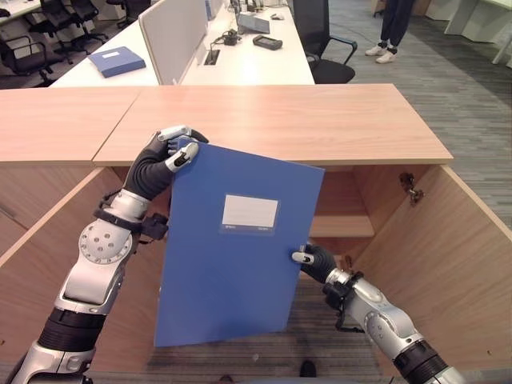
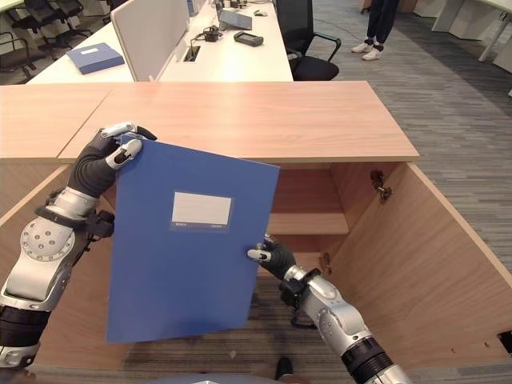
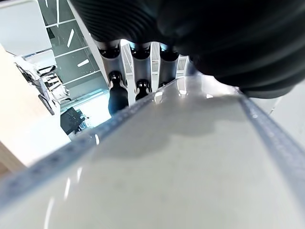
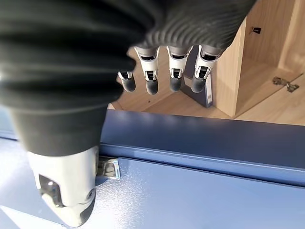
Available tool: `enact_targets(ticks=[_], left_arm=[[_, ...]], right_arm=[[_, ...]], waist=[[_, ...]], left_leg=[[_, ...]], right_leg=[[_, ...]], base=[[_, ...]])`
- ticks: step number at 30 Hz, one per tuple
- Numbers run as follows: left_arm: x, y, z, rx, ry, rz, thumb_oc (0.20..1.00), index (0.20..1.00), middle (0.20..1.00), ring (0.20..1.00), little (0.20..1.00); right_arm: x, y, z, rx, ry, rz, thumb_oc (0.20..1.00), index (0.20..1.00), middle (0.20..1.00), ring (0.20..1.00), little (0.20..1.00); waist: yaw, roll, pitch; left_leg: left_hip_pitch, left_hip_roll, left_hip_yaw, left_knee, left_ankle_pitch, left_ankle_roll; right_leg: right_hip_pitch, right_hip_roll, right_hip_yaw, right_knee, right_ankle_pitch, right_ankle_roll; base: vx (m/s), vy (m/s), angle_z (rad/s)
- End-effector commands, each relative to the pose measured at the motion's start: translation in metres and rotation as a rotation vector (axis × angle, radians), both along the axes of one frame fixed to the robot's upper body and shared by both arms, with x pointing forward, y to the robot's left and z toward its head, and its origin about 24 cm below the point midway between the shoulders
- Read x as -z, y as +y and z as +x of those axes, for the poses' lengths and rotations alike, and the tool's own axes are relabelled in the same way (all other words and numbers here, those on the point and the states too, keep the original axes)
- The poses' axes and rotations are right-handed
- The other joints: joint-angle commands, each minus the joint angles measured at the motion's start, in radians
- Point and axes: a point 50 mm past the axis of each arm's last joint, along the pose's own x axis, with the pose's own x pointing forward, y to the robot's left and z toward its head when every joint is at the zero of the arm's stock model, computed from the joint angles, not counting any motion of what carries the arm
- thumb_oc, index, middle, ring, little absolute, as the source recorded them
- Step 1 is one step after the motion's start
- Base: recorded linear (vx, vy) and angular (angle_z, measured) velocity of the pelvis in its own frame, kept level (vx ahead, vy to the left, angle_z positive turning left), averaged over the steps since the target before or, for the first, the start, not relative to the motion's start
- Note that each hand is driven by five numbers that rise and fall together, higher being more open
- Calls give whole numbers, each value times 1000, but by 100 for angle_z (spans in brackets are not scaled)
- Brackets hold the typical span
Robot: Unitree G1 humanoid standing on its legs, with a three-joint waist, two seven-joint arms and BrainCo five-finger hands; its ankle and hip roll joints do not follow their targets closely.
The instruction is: Put the empty folder in the office cabinet
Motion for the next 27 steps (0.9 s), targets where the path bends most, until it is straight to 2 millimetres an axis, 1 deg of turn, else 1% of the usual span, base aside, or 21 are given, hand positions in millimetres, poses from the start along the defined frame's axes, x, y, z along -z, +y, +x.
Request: enact_targets(ticks=[1, 5, 8, 9, 10, 13, 17, 18, 20, 21, 22, 25, 26, 27], left_arm=[[-32, -34, 1, 181, -139, -59, 200, 200, 200, 200, 200], [-34, -40, 1, 208, -142, -72, 200, 200, 200, 200, 200], [-35, -48, 1, 268, -133, -101, 200, 200, 200, 200, 200], [-35, -48, 1, 268, -133, -101, 200, 200, 200, 200, 200], [-35, -53, 0, 301, -127, -112, 200, 200, 200, 200, 200], [-34, -56, 0, 334, -112, -129, 200, 200, 200, 200, 200], [-34, -66, -1, 414, -92, -169, 200, 200, 200, 200, 200], [-34, -65, -1, 415, -93, -169, 200, 200, 200, 200, 200], [-36, -70, -3, 469, -84, -219, 200, 200, 200, 200, 200], [-36, -70, -3, 469, -84, -219, 200, 200, 200, 200, 200], [-36, -72, -4, 499, -74, -260, 200, 200, 200, 200, 200], [-37, -71, -4, 514, -71, -306, 200, 200, 200, 200, 200], [-38, -70, -4, 516, -71, -321, 200, 200, 200, 200, 200], [-38, -69, -4, 519, -69, -338, 200, 200, 200, 200, 200]], right_arm=[[-42, 47, 15, -150, -176, 111, 1000, 1000, 1000, 1000, 1000], [-43, 53, 14, -182, -179, 113, 1000, 1000, 1000, 1000, 1000], [-48, 67, 11, -269, -189, 124, 1000, 1000, 1000, 1000, 1000], [-48, 67, 11, -269, -189, 124, 1000, 1000, 1000, 1000, 1000], [-51, 72, 10, -310, -198, 122, 1000, 1000, 1000, 1000, 1000], [-54, 77, 10, -353, -212, 119, 1000, 1000, 1000, 1000, 1000], [-59, 91, 7, -449, -216, 138, 1000, 1000, 1000, 1000, 1000], [-59, 91, 7, -449, -216, 138, 1000, 1000, 1000, 1000, 1000], [-70, 100, 7, -494, -250, 177, 1000, 1000, 1000, 1000, 1000], [-70, 100, 7, -494, -250, 177, 1000, 1000, 1000, 1000, 1000], [-76, 103, 6, -503, -267, 204, 1000, 1000, 1000, 1000, 1000], [-83, 107, 7, -501, -286, 245, 1000, 1000, 1000, 1000, 1000], [-85, 107, 7, -497, -288, 254, 583, 583, 583, 583, 583], [-86, 107, 6, -499, -292, 265, 200, 200, 200, 200, 200]], waist=[[-12, -39, 4], [-12, -40, 7], [-9, -42, 7], [-9, -42, 7], [-7, -43, 7], [-5, -44, 7], [0, -46, 8], [0, -46, 8], [4, -46, 7], [3, -46, 7], [5, -46, 6], [7, -45, 6], [6, -44, 6], [6, -44, 5]], left_leg=[[-6, -6, -23, 3, -59, -15], [-6, -5, -23, 3, -58, -15], [-7, -6, -24, 3, -58, -14], [-7, -5, -24, 3, -58, -14], [-7, -7, -25, 3, -58, -13], [-7, -6, -26, 3, -58, -13], [-7, -7, -28, 3, -56, -12], [-6, -7, -28, 3, -56, -12], [-7, -7, -28, 3, -55, -11], [-7, -7, -28, 3, -55, -11], [-8, -7, -28, 3, -55, -11], [-9, -7, -30, 3, -54, -9], [-9, -7, -30, 3, -53, -9], [-8, -8, -30, 3, -54, -9]], right_leg=[[126, -89, -15, 25, -150, 102], [125, -89, -16, 26, -149, 101], [124, -89, -14, 26, -149, 100], [124, -89, -14, 26, -149, 100], [125, -89, -13, 26, -149, 100], [124, -89, -14, 27, -149, 100], [125, -89, -14, 28, -150, 99], [125, -89, -14, 28, -150, 99], [125, -89, -15, 30, -152, 98], [125, -89, -15, 30, -152, 98], [124, -89, -17, 31, -153, 97], [124, -89, -17, 32, -153, 96], [124, -89, -17, 32, -154, 96], [124, -89, -16, 33, -154, 96]], base=[[0, 0, 0], [0, 0, 0], [0, 0, 0], [0, 0, 0], [0, 0, 0], [0, 0, 0], [0, 0, 0], [0, 0, 0], [0, 0, 0], [0, 0, 0], [0, 0, 0], [0, 0, 0], [0, 0, 0], [0, 0, 0]])
